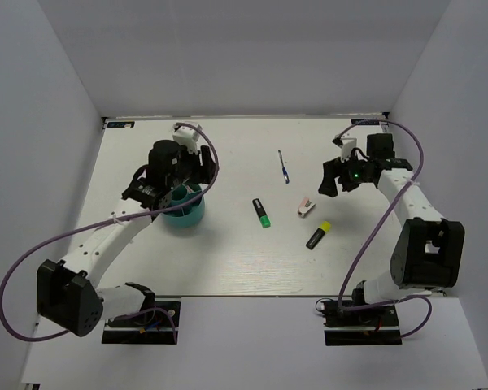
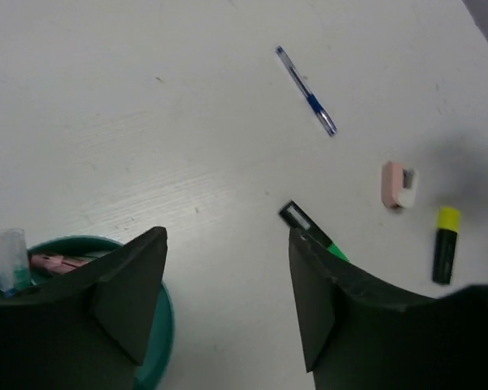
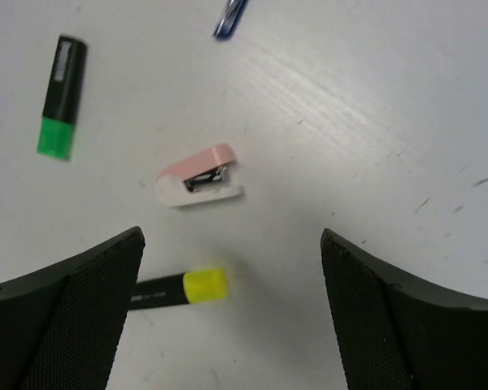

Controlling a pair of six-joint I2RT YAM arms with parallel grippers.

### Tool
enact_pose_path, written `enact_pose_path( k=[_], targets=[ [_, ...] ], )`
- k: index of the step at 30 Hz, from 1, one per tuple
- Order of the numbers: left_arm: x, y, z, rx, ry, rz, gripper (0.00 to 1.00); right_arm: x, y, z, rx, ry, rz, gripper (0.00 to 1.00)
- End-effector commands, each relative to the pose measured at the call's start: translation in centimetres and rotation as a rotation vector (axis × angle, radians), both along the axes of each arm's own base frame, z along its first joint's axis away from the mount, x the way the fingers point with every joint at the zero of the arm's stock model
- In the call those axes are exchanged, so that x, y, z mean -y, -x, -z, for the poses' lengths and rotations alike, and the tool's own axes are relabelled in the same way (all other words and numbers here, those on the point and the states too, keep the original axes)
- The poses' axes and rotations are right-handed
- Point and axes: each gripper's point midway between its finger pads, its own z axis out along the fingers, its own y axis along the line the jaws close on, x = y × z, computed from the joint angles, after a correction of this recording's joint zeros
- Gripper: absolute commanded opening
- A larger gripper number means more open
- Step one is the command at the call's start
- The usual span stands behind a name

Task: Sort the stationery into containers
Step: Place the pen in the storage box, then pick up the pen from the center of the board.

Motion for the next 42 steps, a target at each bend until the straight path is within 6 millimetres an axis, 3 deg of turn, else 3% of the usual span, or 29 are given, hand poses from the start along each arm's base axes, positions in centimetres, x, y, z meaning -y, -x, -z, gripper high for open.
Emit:
enact_pose_path(
  k=[1, 2, 3, 4, 5, 6, 7, 8, 9, 10, 11, 12, 13, 14, 15, 16, 17, 19, 20, 22, 26, 30, 42],
  targets=[
    [1.2, 5.7, 0.5, -0.214, -0.034, 0.124, 0.75, 1.5, -5.4, -2.4, 0.224, 0.066, 0.138, 0.9],
    [1.1, 6.4, 0.3, -0.217, -0.041, 0.133, 0.81, 1.1, -6.1, -2.7, 0.197, 0.049, 0.126, 0.9],
    [0.2, 8.0, 1.1, -0.262, -0.079, 0.126, 0.86, 0.9, -7.2, -2.7, 0.142, 0.042, 0.121, 0.81],
    [-0.5, 8.9, 1.0, -0.258, -0.082, 0.115, 0.87, -1.4, -7.7, -4.7, 0.14, 0.027, 0.059, 0.7],
    [-1.1, 9.3, 1.1, -0.259, -0.094, 0.101, 0.91, -2.0, -9.4, -7.1, 0.18, 0.028, 0.051, 0.57],
    [-2.9, 10.8, 1.6, -0.249, -0.124, 0.062, 0.91, -2.4, -10.0, -3.6, 0.063, 0.047, 0.05, 0.31],
    [-3.6, 11.1, 1.9, -0.236, -0.135, 0.041, 0.91, -3.5, -10.5, -3.2, 0.058, 0.101, 0.046, 0.21],
    [-4.9, 11.2, 2.1, -0.22, -0.159, -0.011, 0.87, -4.5, -13.4, -4.0, 0.084, 0.101, 0.066, 0.13],
    [-5.8, 11.6, 3.2, -0.224, -0.182, -0.042, 0.74, -5.2, -13.8, -4.0, 0.073, 0.126, 0.067, 0.1],
    [-7.8, 12.3, 2.6, -0.159, -0.187, -0.119, 0.61, -6.8, -13.6, -4.0, 0.049, 0.124, 0.048, 0.1],
    [-10.0, 12.0, 2.4, -0.126, -0.216, -0.234, 0.47, -8.8, -15.4, -5.7, 0.072, 0.074, 0.061, 0.1],
    [-11.4, 12.5, 2.5, -0.092, -0.211, -0.297, 0.24, -9.6, -15.7, -3.9, 0.025, 0.079, 0.06, 0.1],
    [-13.5, 12.8, 2.6, -0.054, -0.225, -0.405, 0.2, -10.7, -16.1, -4.6, 0.035, 0.06, 0.06, 0.13],
    [-15.4, 13.2, 2.8, -0.022, -0.247, -0.493, 0.2, -13.3, -15.7, -2.4, -0.001, 0.072, 0.026, 0.15],
    [-16.1, 13.4, 2.9, -0.007, -0.258, -0.523, 0.2, -13.4, -16.5, -2.5, 0.025, 0.064, 0.037, 0.16],
    [-17.3, 13.6, 3.5, 0.017, -0.283, -0.572, 0.43, -14.2, -16.9, -2.2, 0.048, 0.066, 0.043, 0.2],
    [-18.6, 14.0, 2.9, 0.052, -0.288, -0.637, 0.6, -15.3, -17.0, -1.1, 0.053, 0.1, 0.044, 0.24],
    [-19.3, 14.3, 2.9, 0.068, -0.297, -0.666, 0.75, -16.0, -18.4, -1.1, 0.121, 0.123, 0.064, 0.25],
    [-19.5, 14.5, 3.0, 0.081, -0.292, -0.67, 0.77, -16.6, -18.7, 0.0, 0.137, 0.161, 0.076, 0.26],
    [-19.8, 14.7, 3.2, 0.086, -0.298, -0.681, 0.79, -16.8, -19.8, 0.0, 0.183, 0.202, 0.107, 0.26],
    [-19.8, 14.8, 3.6, 0.082, -0.293, -0.677, 0.8, -16.3, -20.8, 2.7, 0.199, 0.295, 0.158, 0.26],
    [-19.7, 14.8, 3.7, 0.08, -0.297, -0.67, 0.8, -15.4, -21.8, 3.6, 0.236, 0.355, 0.195, 0.26],
    [-19.4, 14.6, 4.1, 0.064, -0.31, -0.648, 0.81, -14.5, -22.2, 6.9, 0.204, 0.407, 0.176, 0.31]
  ],
)
